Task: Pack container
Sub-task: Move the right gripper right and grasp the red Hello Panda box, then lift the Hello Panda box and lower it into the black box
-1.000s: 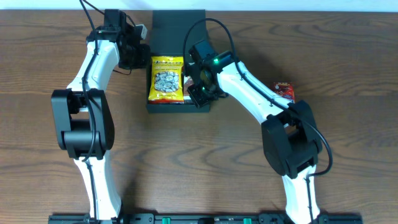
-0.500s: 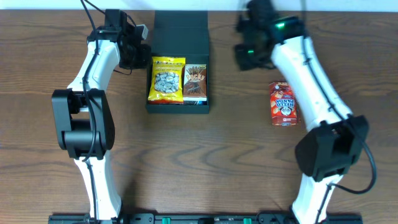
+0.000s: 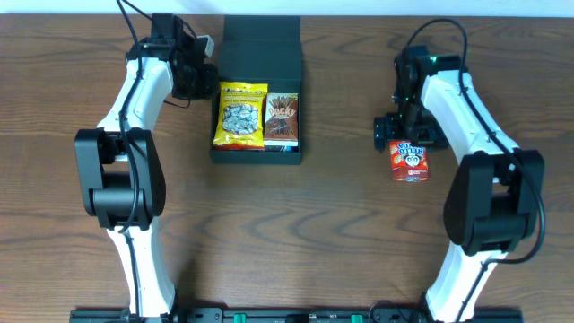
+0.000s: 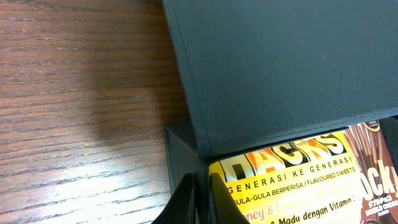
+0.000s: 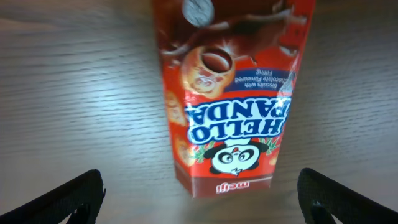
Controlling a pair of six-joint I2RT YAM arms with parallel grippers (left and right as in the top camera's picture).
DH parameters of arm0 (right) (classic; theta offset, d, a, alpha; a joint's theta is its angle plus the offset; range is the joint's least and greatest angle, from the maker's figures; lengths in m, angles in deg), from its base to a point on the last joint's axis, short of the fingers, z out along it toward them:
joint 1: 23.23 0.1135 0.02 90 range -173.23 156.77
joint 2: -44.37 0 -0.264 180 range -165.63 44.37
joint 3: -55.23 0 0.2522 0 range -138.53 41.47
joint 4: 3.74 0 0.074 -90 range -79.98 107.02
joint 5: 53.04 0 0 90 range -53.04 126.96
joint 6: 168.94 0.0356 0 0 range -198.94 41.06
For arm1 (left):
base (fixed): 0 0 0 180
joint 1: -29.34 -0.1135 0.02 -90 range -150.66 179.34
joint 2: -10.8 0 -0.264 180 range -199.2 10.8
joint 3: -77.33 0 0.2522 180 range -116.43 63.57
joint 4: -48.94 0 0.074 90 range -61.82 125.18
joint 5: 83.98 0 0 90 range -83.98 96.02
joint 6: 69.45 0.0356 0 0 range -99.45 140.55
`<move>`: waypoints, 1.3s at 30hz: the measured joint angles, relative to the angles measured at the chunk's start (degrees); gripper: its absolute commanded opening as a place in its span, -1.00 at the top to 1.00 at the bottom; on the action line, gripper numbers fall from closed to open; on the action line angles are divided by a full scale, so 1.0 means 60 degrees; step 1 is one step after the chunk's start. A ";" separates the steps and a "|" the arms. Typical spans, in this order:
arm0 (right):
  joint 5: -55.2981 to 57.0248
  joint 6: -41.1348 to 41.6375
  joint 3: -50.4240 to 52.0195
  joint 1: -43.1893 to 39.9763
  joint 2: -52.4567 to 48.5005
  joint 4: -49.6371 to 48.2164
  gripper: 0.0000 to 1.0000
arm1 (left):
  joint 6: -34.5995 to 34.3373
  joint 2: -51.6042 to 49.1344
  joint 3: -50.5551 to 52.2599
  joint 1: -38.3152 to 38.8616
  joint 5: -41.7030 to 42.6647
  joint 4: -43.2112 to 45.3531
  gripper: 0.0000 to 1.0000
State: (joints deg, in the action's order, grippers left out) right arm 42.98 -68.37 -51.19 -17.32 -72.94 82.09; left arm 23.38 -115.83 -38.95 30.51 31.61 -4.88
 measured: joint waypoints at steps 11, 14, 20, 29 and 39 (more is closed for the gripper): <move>0.0222 0.0346 0.1173 -0.0044 -0.0007 -0.1665 -0.98 | 0.0007 0.0000 0.0000 0.0000 0.0018 -0.0004 0.88; 0.0335 0.0346 0.1264 -0.0117 -0.0007 -0.1800 -0.99 | 0.0007 0.0000 0.0000 0.0000 0.0018 -0.0004 0.88; 0.0331 0.0372 0.1319 -0.0211 -0.0007 -0.1829 -0.91 | 0.0011 0.0000 0.0000 0.0000 0.0018 -0.0004 0.88; 0.0321 0.0379 0.1351 -0.0408 -0.0011 -0.2193 -0.93 | 0.0029 0.0000 0.0000 0.0000 0.0018 -0.0004 0.89; -0.0233 0.0328 0.1355 -0.0699 -0.0029 -0.2645 -0.90 | 0.0029 0.0000 0.0000 0.0000 0.0018 0.0000 0.88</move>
State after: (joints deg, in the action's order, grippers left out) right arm 41.58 -66.41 -43.06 -21.52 -73.12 66.22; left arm 23.56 -115.83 -38.95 30.51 31.72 -4.88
